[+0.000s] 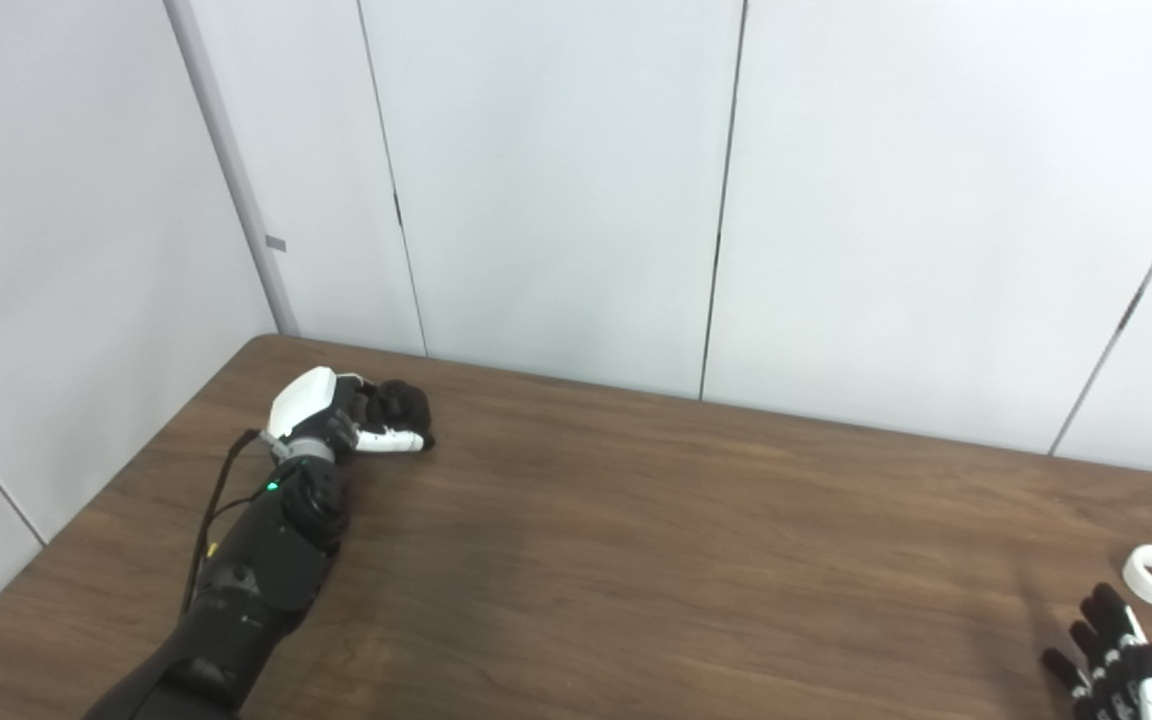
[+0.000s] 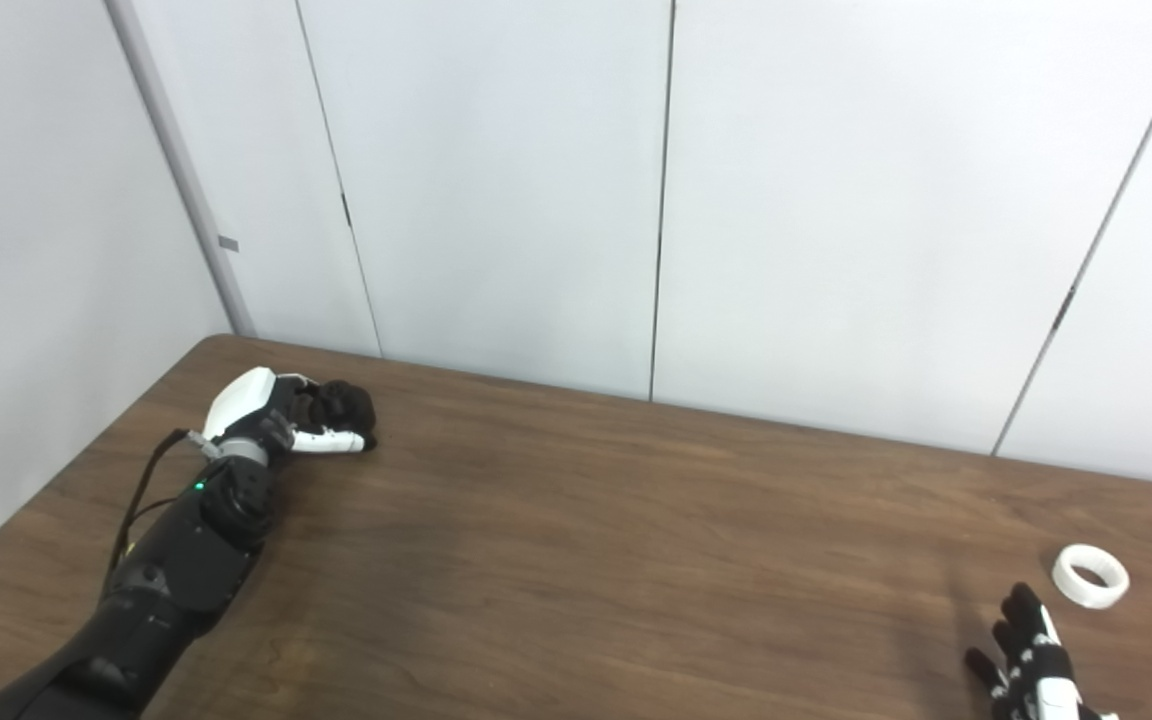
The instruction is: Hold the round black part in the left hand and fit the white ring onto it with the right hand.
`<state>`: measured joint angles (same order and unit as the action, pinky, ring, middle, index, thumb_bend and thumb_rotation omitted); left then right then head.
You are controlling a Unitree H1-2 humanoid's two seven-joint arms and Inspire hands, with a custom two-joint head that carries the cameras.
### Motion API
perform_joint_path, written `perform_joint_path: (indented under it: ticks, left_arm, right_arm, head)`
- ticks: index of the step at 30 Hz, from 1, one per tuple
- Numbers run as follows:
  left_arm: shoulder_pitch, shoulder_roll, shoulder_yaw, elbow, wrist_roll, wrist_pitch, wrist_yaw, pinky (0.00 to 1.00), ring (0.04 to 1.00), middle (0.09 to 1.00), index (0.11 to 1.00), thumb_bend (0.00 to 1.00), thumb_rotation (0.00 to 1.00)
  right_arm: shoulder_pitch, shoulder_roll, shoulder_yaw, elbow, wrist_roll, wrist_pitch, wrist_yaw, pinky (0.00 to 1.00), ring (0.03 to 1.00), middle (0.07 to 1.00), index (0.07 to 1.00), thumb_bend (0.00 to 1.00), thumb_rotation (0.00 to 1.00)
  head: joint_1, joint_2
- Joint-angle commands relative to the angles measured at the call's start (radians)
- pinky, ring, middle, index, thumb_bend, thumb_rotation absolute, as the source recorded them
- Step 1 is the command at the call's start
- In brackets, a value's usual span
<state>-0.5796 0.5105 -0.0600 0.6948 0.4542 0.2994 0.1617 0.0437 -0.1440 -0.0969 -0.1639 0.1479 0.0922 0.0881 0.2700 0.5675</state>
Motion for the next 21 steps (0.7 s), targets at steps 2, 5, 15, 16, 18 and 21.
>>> perform_joint_path:
  ticks: [2, 5, 15, 16, 18, 21]
  left_arm:
    - [-0.063, 0.023, 0.008, -0.004, -0.004, -0.035, 0.034, 0.97, 0.966, 0.885, 0.745, 0.93, 0.34]
    - [-0.064, 0.02, 0.008, -0.001, -0.009, -0.033, 0.042, 0.94, 0.961, 0.873, 0.732, 0.92, 0.33]
    - [-0.045, 0.011, 0.023, -0.028, -0.029, -0.072, 0.076, 0.83, 0.892, 0.802, 0.487, 0.54, 0.07]
    - [-0.043, 0.01, 0.025, -0.03, -0.029, -0.072, 0.081, 0.81, 0.877, 0.792, 0.484, 0.53, 0.06]
    - [-0.04, 0.009, 0.029, -0.032, -0.033, -0.073, 0.086, 0.78, 0.854, 0.782, 0.483, 0.52, 0.05]
    - [-0.034, 0.01, 0.031, -0.038, -0.034, -0.078, 0.09, 0.77, 0.847, 0.782, 0.483, 0.52, 0.05]
  right_arm:
    - [0.009, -0.009, -0.012, -0.023, 0.002, 0.004, -0.004, 1.0, 1.0, 1.0, 0.987, 0.52, 1.0]
    - [0.01, -0.01, -0.013, -0.023, 0.004, 0.005, -0.003, 1.0, 1.0, 1.0, 0.987, 0.52, 1.0]
    - [0.01, -0.015, -0.015, -0.025, 0.013, 0.005, 0.003, 1.0, 1.0, 1.0, 0.986, 0.5, 1.0]
    - [0.011, -0.015, -0.015, -0.027, 0.013, 0.008, 0.002, 1.0, 1.0, 1.0, 0.987, 0.5, 1.0]
    - [0.012, -0.015, -0.015, -0.03, 0.009, 0.012, -0.001, 1.0, 1.0, 1.0, 0.988, 0.51, 1.0]
    - [0.012, -0.018, -0.013, -0.03, 0.006, 0.012, 0.0, 1.0, 1.0, 1.0, 0.99, 0.51, 1.0]
  head:
    - [0.0, 0.0]
    - [0.0, 0.0]
    - [0.007, 0.004]
    - [0.008, 0.005]
    - [0.008, 0.005]
    - [0.011, 0.006]
